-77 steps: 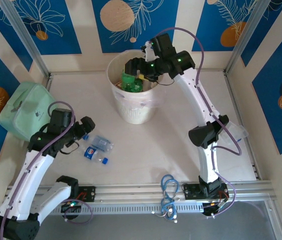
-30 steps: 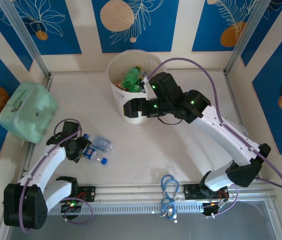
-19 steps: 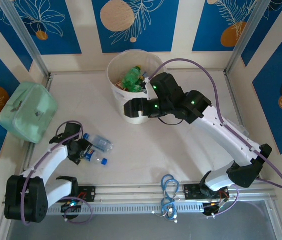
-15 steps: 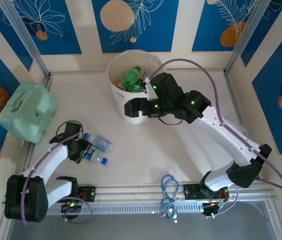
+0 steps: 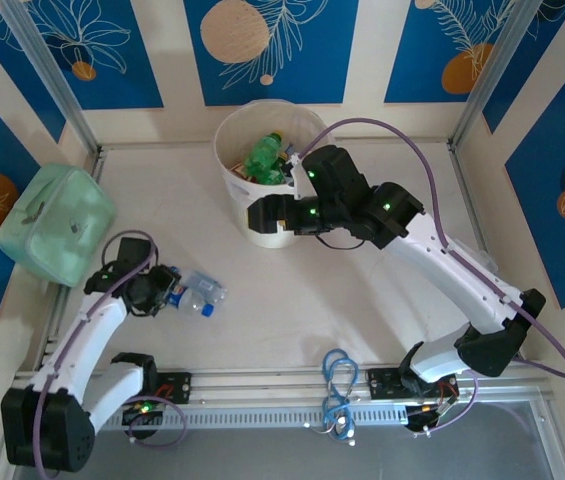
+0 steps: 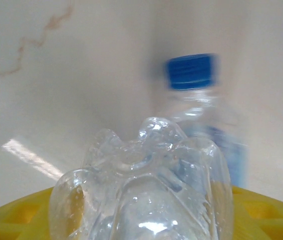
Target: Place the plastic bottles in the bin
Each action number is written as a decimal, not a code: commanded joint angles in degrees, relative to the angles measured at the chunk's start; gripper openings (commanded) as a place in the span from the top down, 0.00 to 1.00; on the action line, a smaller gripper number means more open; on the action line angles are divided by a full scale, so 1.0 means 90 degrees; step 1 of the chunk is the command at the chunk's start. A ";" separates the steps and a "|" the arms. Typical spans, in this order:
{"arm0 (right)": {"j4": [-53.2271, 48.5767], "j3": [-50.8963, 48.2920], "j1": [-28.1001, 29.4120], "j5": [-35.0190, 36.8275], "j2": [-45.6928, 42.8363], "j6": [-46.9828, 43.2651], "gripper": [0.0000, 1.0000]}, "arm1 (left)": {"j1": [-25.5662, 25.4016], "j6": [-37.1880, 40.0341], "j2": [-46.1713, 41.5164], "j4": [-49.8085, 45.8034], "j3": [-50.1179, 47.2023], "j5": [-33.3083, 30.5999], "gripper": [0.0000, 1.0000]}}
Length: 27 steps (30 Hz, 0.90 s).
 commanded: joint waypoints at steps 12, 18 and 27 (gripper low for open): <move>0.0562 -0.0086 0.0101 -0.0958 0.0132 0.0428 0.10 | -0.0257 -0.1111 0.0390 0.4356 0.1753 0.3207 0.51; 0.0960 -0.0213 -0.0149 -0.1505 0.0106 0.0780 0.09 | -0.0474 -0.2395 0.0635 0.7501 0.1367 0.3549 0.51; 0.1510 -0.0483 -0.0392 -0.1958 -0.0170 0.1063 0.28 | -0.0575 -0.2604 0.0756 0.8240 0.1285 0.3701 0.54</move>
